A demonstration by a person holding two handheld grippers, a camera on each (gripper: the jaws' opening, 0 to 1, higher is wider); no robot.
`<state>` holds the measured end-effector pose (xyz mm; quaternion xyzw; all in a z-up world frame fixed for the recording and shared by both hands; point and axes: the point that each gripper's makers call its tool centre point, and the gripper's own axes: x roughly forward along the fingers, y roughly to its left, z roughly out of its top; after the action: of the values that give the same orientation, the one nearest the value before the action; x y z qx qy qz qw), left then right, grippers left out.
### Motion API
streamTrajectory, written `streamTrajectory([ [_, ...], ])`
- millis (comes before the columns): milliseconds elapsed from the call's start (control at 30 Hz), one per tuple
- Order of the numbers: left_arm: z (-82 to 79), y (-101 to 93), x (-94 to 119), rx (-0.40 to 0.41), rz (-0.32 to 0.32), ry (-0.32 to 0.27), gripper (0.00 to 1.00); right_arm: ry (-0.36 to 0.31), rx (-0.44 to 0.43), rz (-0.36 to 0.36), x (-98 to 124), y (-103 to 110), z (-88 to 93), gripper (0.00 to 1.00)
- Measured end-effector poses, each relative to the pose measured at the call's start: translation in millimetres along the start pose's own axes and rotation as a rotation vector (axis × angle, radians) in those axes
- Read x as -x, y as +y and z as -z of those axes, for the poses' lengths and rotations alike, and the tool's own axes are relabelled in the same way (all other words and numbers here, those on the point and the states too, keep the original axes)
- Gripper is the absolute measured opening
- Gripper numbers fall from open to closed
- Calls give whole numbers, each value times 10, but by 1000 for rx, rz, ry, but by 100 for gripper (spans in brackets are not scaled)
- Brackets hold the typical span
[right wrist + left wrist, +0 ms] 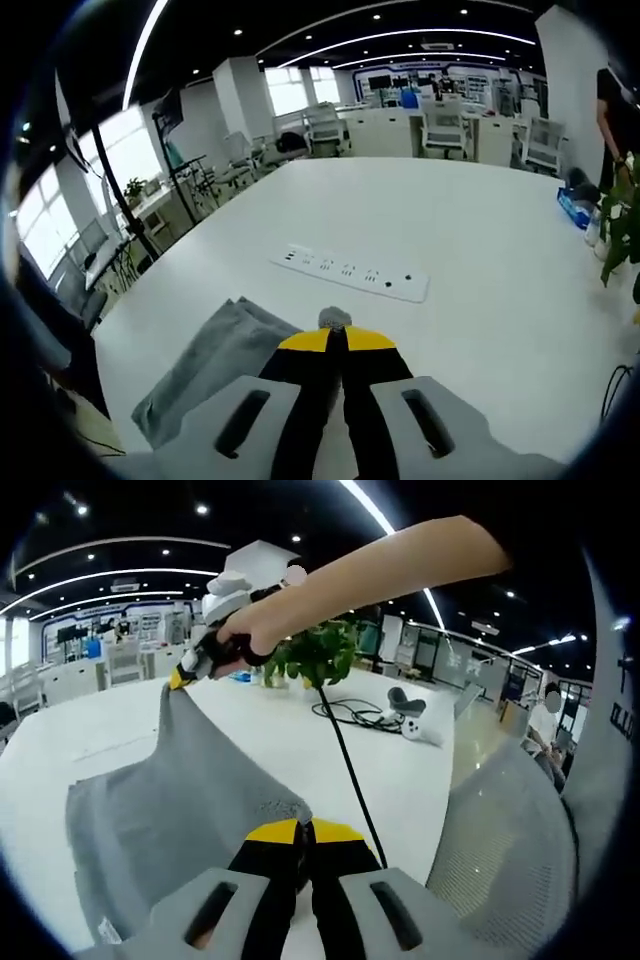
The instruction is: Fold the towel on the table until its edges align and the towel forms a compact rectangular stack.
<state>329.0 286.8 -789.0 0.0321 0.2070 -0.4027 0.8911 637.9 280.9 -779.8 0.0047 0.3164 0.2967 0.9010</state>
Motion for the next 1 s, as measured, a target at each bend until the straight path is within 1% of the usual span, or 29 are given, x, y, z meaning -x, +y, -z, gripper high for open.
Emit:
streamTrajectory([
  [400,-35,141,187,12,-42,-22,3,-10,-10,-17,-97,224,-106,1],
  [733,14,283,347,38,-88,-29,3,-6,-10,-38,-233,421,-154,1],
  [1000,49,361,456,51,-106,-33,3,-3,-14,-56,-323,606,-171,1],
])
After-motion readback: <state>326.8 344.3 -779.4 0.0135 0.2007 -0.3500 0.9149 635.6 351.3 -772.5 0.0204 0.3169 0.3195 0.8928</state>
